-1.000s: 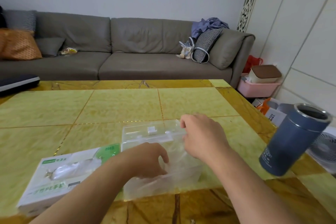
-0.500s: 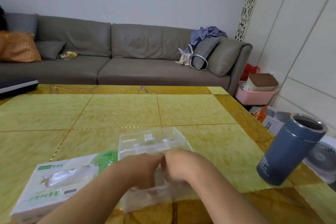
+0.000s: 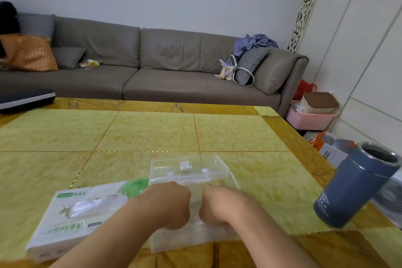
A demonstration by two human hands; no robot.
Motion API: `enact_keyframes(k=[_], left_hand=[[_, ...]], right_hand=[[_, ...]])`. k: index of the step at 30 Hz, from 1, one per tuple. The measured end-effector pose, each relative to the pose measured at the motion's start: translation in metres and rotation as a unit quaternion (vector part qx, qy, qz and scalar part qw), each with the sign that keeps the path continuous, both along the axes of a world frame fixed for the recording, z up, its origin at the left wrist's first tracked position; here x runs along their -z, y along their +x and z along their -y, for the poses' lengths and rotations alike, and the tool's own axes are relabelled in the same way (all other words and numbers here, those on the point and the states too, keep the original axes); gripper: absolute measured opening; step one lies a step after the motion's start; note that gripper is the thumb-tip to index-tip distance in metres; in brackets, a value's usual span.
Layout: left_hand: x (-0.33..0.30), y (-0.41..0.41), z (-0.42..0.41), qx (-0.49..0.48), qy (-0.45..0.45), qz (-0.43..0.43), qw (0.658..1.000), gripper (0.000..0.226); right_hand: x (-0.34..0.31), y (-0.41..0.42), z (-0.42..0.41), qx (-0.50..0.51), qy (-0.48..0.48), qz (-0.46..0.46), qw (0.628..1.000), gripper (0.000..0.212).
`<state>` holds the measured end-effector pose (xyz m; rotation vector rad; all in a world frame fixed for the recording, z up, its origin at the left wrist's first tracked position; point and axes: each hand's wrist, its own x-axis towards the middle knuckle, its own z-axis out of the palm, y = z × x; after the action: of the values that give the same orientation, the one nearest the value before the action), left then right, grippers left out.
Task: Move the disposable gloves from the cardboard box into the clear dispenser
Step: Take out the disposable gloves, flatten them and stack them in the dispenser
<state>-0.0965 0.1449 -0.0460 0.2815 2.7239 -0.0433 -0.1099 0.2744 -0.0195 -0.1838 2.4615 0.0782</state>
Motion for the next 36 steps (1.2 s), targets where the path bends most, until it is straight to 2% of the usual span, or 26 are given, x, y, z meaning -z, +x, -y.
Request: enact_keyframes(k=[4, 6, 8, 11, 13, 15, 17, 19, 22, 25, 28, 30, 33, 36], left_hand=[[-0.001, -0.001, 0.01, 0.031, -0.019, -0.023, 0.999, 0.044], [0.003, 0.002, 0.015, 0.024, 0.025, -0.047, 0.998, 0.043], [0.006, 0.006, 0.022, 0.003, 0.121, -0.095, 0.988, 0.041], [0.002, 0.016, 0.046, -0.061, 0.294, -0.186, 0.936, 0.029], [-0.006, 0.026, 0.07, -0.116, 0.335, -0.256, 0.899, 0.02], [-0.011, 0.039, 0.1, -0.168, 0.327, -0.315, 0.875, 0.019], [-0.011, 0.054, 0.13, -0.207, 0.308, -0.338, 0.865, 0.02], [-0.004, 0.067, 0.155, -0.232, 0.273, -0.306, 0.882, 0.018], [0.005, 0.076, 0.171, -0.238, 0.225, -0.231, 0.916, 0.003], [0.012, 0.074, 0.171, -0.241, 0.228, -0.222, 0.917, 0.009], [0.017, 0.07, 0.168, -0.245, 0.223, -0.258, 0.908, 0.011], [0.022, 0.068, 0.166, -0.238, 0.236, -0.278, 0.9, 0.013], [0.026, 0.068, 0.164, -0.226, 0.273, -0.308, 0.883, 0.014], [0.029, 0.068, 0.164, -0.222, 0.299, -0.33, 0.868, 0.014]], right_hand=[[0.004, 0.005, 0.0, -0.019, -0.037, -0.079, 0.996, 0.015], [0.003, 0.009, -0.001, -0.03, -0.052, -0.132, 0.989, 0.016], [0.001, 0.012, 0.0, -0.044, -0.071, -0.18, 0.98, 0.017], [-0.002, 0.014, 0.006, -0.049, -0.109, -0.254, 0.96, 0.014], [-0.003, 0.016, 0.012, -0.039, -0.141, -0.281, 0.949, 0.015], [-0.005, 0.018, 0.018, -0.035, -0.161, -0.298, 0.94, 0.02], [-0.004, 0.021, 0.025, -0.037, -0.185, -0.315, 0.93, 0.023], [-0.002, 0.025, 0.033, -0.051, -0.215, -0.335, 0.916, 0.025], [0.0, 0.032, 0.048, -0.1, -0.257, -0.372, 0.886, 0.025], [0.004, 0.042, 0.067, -0.178, -0.283, -0.379, 0.863, 0.033], [0.012, 0.056, 0.086, -0.254, -0.266, -0.32, 0.873, 0.04], [0.017, 0.064, 0.096, -0.284, -0.235, -0.287, 0.884, 0.035], [0.02, 0.069, 0.102, -0.287, -0.204, -0.28, 0.893, 0.027], [0.02, 0.07, 0.101, -0.267, -0.211, -0.277, 0.899, 0.025]])
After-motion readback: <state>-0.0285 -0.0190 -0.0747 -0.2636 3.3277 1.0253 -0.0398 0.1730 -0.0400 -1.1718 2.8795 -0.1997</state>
